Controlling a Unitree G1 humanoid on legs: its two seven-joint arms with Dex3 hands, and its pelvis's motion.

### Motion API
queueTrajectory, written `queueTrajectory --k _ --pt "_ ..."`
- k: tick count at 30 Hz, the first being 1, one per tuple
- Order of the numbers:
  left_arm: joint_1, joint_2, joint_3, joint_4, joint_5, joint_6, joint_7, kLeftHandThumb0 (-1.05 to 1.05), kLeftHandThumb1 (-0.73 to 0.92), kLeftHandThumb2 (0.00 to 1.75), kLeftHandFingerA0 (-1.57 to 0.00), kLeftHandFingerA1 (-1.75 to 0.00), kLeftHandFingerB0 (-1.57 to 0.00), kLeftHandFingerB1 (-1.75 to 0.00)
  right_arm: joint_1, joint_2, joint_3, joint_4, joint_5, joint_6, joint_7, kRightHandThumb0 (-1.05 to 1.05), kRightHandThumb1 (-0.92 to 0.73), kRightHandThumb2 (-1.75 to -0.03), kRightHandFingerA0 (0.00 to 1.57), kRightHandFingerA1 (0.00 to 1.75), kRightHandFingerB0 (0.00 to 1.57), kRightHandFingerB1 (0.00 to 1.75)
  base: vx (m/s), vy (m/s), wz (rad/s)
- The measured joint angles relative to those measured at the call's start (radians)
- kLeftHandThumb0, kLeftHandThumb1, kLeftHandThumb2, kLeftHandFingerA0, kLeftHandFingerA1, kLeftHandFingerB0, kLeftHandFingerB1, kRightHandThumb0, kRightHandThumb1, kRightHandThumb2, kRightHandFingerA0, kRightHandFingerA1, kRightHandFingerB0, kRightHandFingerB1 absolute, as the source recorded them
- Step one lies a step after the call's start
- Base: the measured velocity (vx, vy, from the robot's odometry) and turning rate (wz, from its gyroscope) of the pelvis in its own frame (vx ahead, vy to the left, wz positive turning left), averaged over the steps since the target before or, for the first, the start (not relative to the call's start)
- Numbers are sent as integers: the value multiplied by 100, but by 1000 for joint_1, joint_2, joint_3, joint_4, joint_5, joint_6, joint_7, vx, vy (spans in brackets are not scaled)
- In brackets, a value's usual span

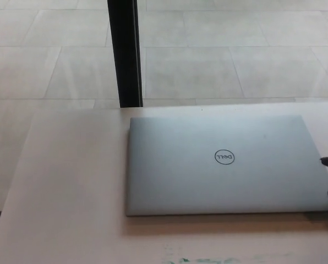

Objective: The robot uses its right hand to push down on the lid of a laptop kept in the middle of the desk to close it

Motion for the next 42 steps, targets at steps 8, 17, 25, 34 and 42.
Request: queueTrajectory --k 8,17,25,34,42 --pt "0 0 0 1 0 0 0 -105 66 66 -25 -42 -20 -34 31 -4 -235 -56 99 19 27 -80 -86 -65 66 69 57 51 0 0 0" --pt "0 -1 0 2 0 0 0 -105 67 67 -25 -41 -21 -34 95 -5 -500 -62 194 37 30 -80 -92 -68 56 103 37 78 0 0 0" --pt "2 -1 -1 2 0 0 0 -105 66 66 -24 -41 -21 -34 165 -3 -732 58 278 40 22 -78 -92 -68 53 111 21 72 0 0 0" --pt "5 -1 -1 2 0 0 0 -105 50 104 -20 -46 -15 -38 196 26 -969 226 384 54 -11 -86 -92 -69 65 104 44 75 0 0 0" --pt "16 1 -2 2 0 0 -2 -105 50 105 -20 -46 -14 -39 197 89 -1100 323 484 60 -53 -95 -69 -100 73 98 63 76 0 0 0"
